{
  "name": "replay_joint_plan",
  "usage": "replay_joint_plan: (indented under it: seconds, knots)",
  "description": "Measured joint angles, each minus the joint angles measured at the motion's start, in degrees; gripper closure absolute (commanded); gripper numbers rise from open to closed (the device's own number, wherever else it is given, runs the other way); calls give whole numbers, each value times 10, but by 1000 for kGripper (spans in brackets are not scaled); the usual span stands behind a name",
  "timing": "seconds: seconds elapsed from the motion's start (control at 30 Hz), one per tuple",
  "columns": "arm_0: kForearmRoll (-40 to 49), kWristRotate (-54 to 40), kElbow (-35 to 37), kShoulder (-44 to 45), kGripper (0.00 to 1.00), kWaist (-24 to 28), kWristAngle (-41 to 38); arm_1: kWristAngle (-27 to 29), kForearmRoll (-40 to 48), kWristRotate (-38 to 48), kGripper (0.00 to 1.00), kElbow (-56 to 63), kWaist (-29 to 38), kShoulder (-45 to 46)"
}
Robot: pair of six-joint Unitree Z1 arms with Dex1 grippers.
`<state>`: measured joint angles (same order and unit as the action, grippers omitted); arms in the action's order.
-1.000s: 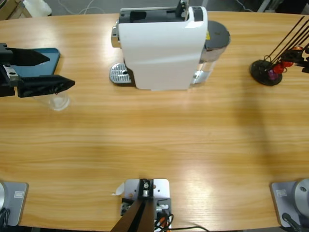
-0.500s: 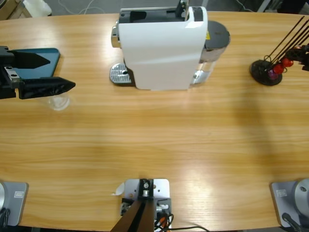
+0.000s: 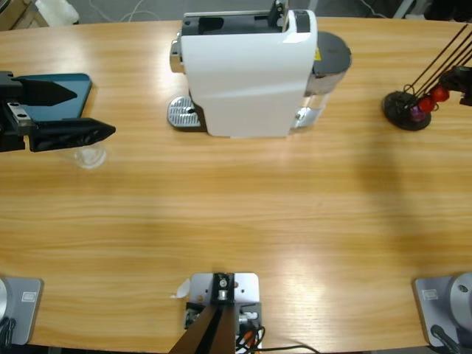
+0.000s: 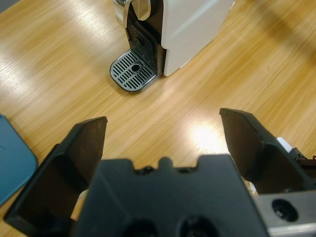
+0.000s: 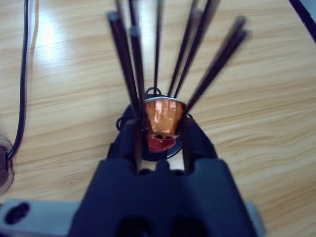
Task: Pour coffee
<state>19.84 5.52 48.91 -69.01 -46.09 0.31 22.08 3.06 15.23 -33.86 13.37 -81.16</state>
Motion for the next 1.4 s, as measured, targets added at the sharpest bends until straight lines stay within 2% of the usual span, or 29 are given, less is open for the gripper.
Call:
replay_joint_plan:
  seconds: [0.3, 0.37, 0.4, 0.43, 1.13, 1.17, 1.2, 1.23, 1.4]
  knots:
    - [0, 0, -3, 10, 9, 0, 0, 0, 0, -1, 754, 0, 0, -1]
    - [0, 0, -3, 11, 9, 0, 0, 1, 0, -2, 543, 0, 0, -1]
    - [0, 0, -3, 12, 9, 0, 0, 3, 0, -2, 490, 0, 0, 0]
    - [0, 0, -4, 13, 9, 0, 0, 4, 0, -2, 483, 1, 0, 0]
    - [0, 9, -21, 23, 9, 0, 0, 16, -14, -2, 501, 2, 0, 27]
    - [0, 9, -21, 23, 9, 0, 0, 16, -14, -2, 513, 2, 0, 29]
    - [0, 9, -21, 23, 9, 0, 0, 16, -14, -2, 610, 2, 0, 30]
    - [0, 9, -21, 23, 9, 0, 0, 16, -14, -2, 653, 3, 0, 31]
    - [0, 9, -22, 23, 9, 0, 0, 16, -14, -2, 651, 3, 0, 32]
